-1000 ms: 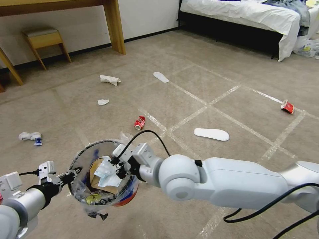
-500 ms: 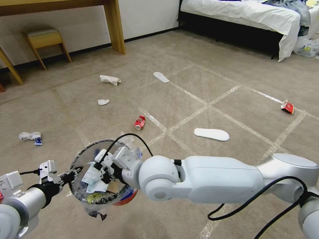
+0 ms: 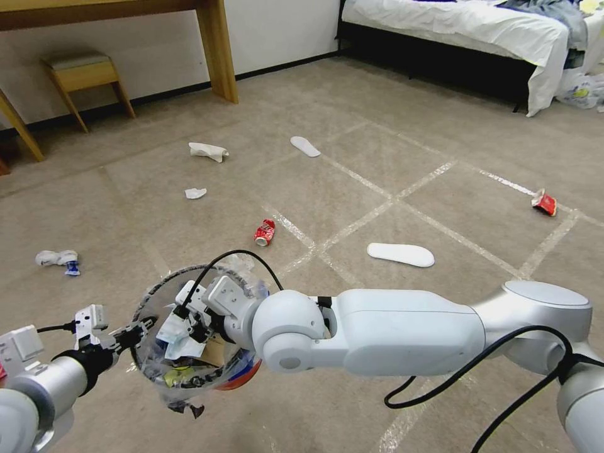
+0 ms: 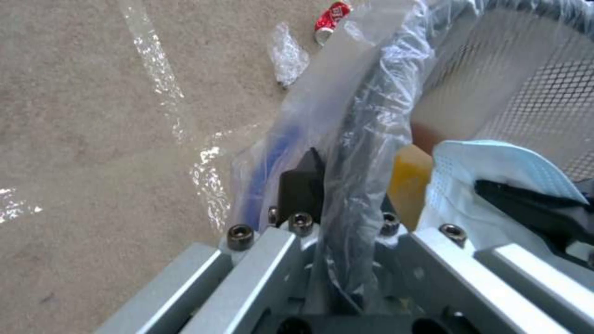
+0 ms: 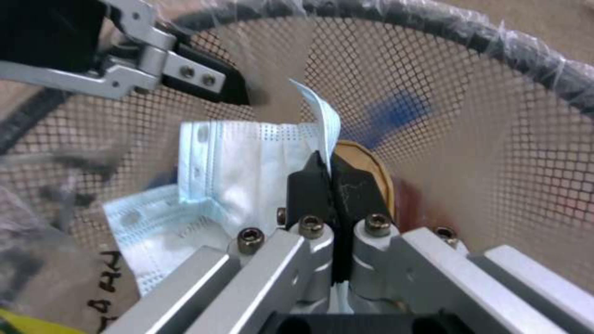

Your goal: Pick up the trash bin and place the garbage on the floor into it.

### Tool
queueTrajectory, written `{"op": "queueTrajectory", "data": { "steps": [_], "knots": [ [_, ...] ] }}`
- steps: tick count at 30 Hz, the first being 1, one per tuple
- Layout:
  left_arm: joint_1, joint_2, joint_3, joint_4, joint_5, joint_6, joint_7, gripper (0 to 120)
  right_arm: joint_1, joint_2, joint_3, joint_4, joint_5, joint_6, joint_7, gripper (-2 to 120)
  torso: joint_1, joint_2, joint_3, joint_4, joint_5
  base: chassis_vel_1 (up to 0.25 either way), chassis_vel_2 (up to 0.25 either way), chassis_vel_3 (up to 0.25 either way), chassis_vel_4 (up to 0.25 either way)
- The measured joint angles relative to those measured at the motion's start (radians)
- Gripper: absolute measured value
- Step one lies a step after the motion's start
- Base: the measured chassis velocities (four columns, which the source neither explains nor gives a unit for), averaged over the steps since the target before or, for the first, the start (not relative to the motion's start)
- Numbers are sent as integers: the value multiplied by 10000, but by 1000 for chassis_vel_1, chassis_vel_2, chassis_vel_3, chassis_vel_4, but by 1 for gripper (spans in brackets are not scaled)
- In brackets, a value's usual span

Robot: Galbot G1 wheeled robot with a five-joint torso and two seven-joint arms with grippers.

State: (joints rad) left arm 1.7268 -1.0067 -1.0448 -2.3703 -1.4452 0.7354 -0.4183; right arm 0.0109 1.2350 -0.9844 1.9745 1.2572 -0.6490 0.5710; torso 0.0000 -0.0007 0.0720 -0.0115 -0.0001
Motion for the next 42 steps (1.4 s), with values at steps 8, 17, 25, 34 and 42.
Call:
{"op": "queueTrajectory", "data": {
  "steps": [8, 17, 25, 34, 42],
  "knots": [
    [62, -8, -75, -18, 3, -1, 1, 1, 0, -37, -59, -8, -79, -41, -2, 0, 0, 0, 0, 0, 0, 0, 0, 0, 0],
    [103, -32, -111, -48, 9, 0, 2, 1, -49, -12, -103, -114, -188, -40, -7, 0, 0, 0, 0, 0, 0, 0, 0, 0, 0],
    [101, -33, -116, -54, 14, 0, 2, 1, -67, -40, -109, -71, -217, -21, -4, 0, 0, 0, 0, 0, 0, 0, 0, 0, 0],
    [96, -50, -110, -9, 41, 0, 2, 1, 35, -109, -55, 219, -98, -85, 137, 22, 0, 0, -1, 0, 0, 0, 0, 0, 0],
    [59, -1, -144, 49, 40, 0, 1, 1, 320, -291, -40, 538, 110, -149, 253, 54, 0, 0, -1, 0, 0, 0, 0, 0, 0]
  ]
}}
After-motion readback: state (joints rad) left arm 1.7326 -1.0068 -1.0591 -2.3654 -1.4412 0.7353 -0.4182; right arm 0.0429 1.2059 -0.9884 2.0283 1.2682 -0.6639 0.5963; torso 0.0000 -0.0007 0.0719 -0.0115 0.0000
